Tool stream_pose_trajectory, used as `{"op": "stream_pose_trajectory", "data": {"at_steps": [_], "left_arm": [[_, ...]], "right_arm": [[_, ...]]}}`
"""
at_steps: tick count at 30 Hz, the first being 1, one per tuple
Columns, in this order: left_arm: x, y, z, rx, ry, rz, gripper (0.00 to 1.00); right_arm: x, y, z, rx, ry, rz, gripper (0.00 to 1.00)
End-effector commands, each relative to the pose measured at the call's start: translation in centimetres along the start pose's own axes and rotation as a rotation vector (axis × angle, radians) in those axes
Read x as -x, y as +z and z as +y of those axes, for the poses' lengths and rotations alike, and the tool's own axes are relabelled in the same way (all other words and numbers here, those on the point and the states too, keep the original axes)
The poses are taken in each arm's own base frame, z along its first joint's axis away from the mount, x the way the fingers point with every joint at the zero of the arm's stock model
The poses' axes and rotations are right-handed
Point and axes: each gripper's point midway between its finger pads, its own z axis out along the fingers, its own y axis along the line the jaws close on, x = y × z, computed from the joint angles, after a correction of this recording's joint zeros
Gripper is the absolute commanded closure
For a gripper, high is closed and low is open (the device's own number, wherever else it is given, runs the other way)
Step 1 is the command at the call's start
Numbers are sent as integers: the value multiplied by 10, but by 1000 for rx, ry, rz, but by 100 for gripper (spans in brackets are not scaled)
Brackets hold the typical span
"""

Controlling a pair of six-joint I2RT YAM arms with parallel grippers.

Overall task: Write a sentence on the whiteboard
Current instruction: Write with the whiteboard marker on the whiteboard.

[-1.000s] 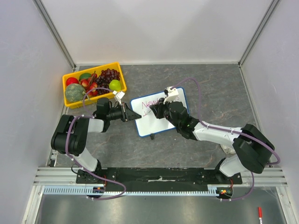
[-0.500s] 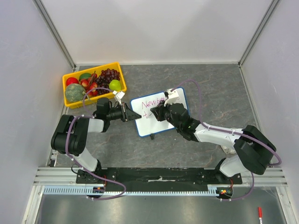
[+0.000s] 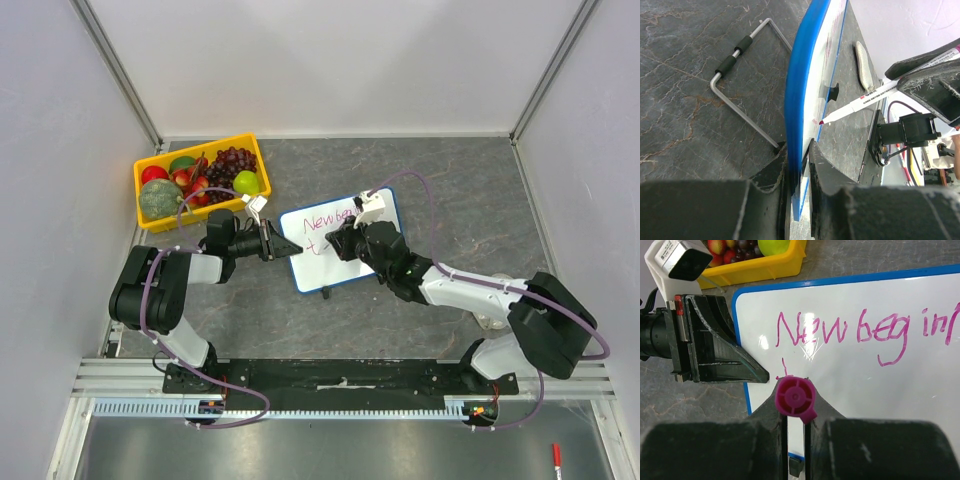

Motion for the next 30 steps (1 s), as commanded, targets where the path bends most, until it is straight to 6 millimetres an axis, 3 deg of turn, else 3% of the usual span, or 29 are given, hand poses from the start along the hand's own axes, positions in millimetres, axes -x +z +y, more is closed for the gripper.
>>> {"op": "stream_pose_trajectory", "data": {"at_steps": [1, 7, 12, 30], "left_arm": [[1, 1, 8, 31, 46, -3, 98], [2, 1, 8, 32, 49, -4, 98], [1, 1, 9, 33, 47, -3, 98], [2, 1, 8, 34, 53, -4, 98]], "right_arm": [[30, -5, 8, 8, 12, -72, 100], [51, -8, 21, 41, 27, -106, 100], [56, -3, 16, 6, 15, -113, 100], [31, 11, -5, -76, -6, -53, 100]]}}
